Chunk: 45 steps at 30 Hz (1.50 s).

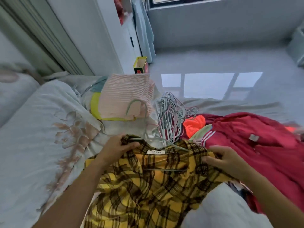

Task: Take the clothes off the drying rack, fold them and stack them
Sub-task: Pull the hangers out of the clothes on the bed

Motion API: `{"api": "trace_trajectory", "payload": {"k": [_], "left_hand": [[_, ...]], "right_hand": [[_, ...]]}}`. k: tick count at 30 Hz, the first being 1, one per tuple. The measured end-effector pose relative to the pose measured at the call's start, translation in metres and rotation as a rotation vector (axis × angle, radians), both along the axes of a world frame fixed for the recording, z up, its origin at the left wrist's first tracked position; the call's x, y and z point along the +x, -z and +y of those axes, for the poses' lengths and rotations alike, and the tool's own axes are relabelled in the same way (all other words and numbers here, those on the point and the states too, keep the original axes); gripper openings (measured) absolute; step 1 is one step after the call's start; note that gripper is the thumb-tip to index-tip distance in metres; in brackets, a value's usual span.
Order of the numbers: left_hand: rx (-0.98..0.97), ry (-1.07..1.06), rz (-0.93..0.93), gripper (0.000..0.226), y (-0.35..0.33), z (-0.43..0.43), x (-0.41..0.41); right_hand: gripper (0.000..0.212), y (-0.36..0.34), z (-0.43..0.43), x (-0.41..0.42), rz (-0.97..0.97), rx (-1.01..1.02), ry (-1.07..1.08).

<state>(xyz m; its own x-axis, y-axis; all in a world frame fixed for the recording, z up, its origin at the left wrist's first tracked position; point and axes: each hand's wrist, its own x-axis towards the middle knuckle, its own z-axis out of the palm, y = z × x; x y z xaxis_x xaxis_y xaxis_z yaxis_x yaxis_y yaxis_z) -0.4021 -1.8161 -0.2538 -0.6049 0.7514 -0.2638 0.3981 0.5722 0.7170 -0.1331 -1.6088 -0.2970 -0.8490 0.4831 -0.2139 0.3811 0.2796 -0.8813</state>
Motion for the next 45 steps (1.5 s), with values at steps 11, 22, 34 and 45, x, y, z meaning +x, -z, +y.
{"api": "trace_trajectory", "payload": {"k": [11,22,34,45], "left_hand": [[0.228,0.275,0.029,0.022,-0.079,0.066,0.128],[0.322,-0.155,-0.028,0.019,-0.075,0.022,0.075],[0.474,-0.378,-0.774,0.029,-0.067,0.048,0.101],[0.5,0.245,-0.306,0.079,-0.049,0.087,0.236]], "right_hand": [[0.039,-0.072,0.026,0.056,0.227,0.535,0.16],[0.023,-0.12,0.059,0.105,0.332,0.656,0.115],[0.029,-0.133,0.032,0.07,0.605,0.061,0.578],[0.026,-0.153,-0.029,0.022,0.816,-0.218,0.643]]}}
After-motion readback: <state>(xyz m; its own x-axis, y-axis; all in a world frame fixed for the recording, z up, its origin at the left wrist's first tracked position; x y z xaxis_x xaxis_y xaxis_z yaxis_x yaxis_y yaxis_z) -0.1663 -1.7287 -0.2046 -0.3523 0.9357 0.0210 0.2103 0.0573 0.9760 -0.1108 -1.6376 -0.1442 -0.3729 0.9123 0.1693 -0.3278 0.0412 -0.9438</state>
